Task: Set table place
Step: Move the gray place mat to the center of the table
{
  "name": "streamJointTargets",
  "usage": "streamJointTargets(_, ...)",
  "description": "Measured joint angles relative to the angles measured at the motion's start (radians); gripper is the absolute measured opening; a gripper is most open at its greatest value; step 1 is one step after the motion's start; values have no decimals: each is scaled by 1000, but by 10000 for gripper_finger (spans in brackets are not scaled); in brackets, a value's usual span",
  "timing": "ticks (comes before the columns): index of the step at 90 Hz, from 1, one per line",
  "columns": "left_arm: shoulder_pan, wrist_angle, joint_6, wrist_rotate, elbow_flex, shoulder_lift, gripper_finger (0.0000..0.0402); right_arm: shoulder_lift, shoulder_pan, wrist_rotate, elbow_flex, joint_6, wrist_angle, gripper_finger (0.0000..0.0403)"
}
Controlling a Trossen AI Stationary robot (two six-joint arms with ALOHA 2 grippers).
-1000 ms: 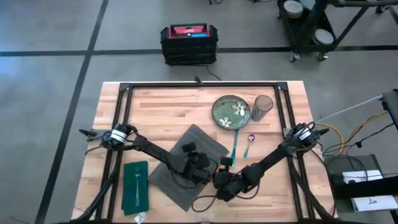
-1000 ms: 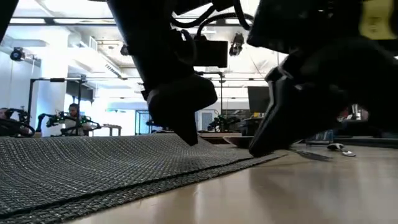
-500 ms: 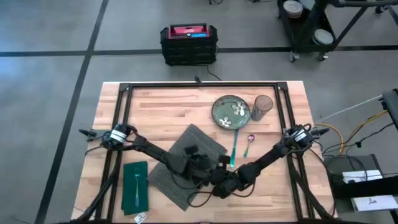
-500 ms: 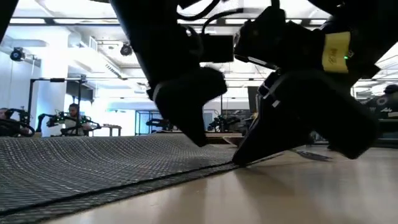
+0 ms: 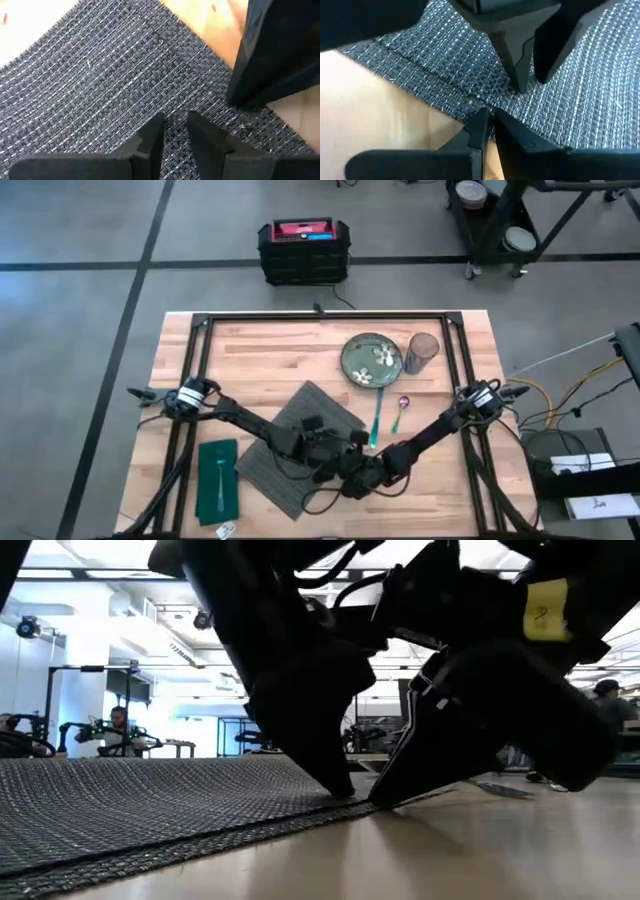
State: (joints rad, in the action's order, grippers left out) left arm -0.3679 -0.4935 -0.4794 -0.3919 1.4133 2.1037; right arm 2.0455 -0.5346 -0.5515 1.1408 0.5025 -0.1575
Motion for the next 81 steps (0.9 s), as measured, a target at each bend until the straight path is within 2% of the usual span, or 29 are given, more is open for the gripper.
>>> streamJointTargets(29,0,-379,-1,-66,22,-40,74,0,1,3,-1,-1,-15,18)
streamJointTargets(55,1,-770,-121,-144,20,-76,74,-6,-2,37,-2,11,-59,18)
streamJointTargets(69,2,-849,-160,-178,-23,-77,74,-22,-6,83,-2,23,-96,18)
streamJointTargets(81,2,-850,-197,-179,-101,-96,74,-57,-23,120,-3,50,-172,18)
